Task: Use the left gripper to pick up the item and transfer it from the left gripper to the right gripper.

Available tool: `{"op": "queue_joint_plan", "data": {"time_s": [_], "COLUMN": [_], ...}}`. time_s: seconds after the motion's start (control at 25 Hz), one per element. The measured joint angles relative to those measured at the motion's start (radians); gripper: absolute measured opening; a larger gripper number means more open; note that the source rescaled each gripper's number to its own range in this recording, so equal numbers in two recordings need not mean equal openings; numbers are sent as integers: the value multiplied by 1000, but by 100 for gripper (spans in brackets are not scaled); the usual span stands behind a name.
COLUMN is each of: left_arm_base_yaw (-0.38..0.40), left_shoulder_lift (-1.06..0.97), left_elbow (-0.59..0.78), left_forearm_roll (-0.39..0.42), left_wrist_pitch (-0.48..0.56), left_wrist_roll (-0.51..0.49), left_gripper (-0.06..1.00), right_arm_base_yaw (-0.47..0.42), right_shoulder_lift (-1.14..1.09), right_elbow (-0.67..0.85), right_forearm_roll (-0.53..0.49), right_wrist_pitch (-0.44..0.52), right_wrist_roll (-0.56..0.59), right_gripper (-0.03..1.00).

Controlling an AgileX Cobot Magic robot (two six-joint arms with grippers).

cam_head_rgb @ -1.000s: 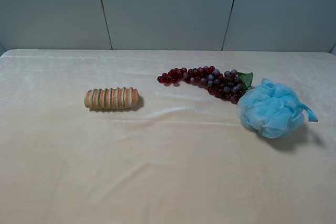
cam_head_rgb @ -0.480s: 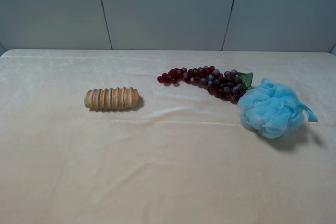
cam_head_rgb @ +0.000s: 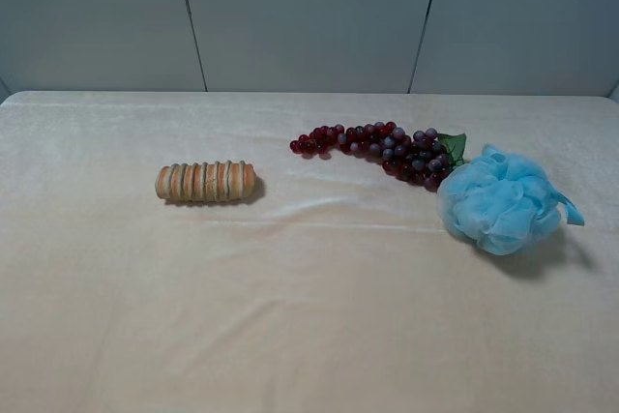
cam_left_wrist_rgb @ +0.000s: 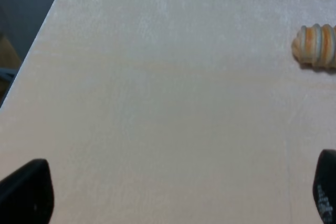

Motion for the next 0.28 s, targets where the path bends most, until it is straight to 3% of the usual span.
{"op": "queue_joint_plan", "data": {"time_s": [0.28], "left_arm_base_yaw": [0], "left_shoulder_lift": [0], "left_elbow": [0], "left_forearm_roll": [0], "left_wrist_pitch": [0], "left_wrist_roll": [0], "left_gripper": [99], "right_arm_base_yaw": [0], "right_shoulder_lift": [0], "right_elbow": [0], "right_forearm_roll": [0], "right_wrist_pitch": [0], "right_wrist_roll": [0], "right_gripper": [100]}}
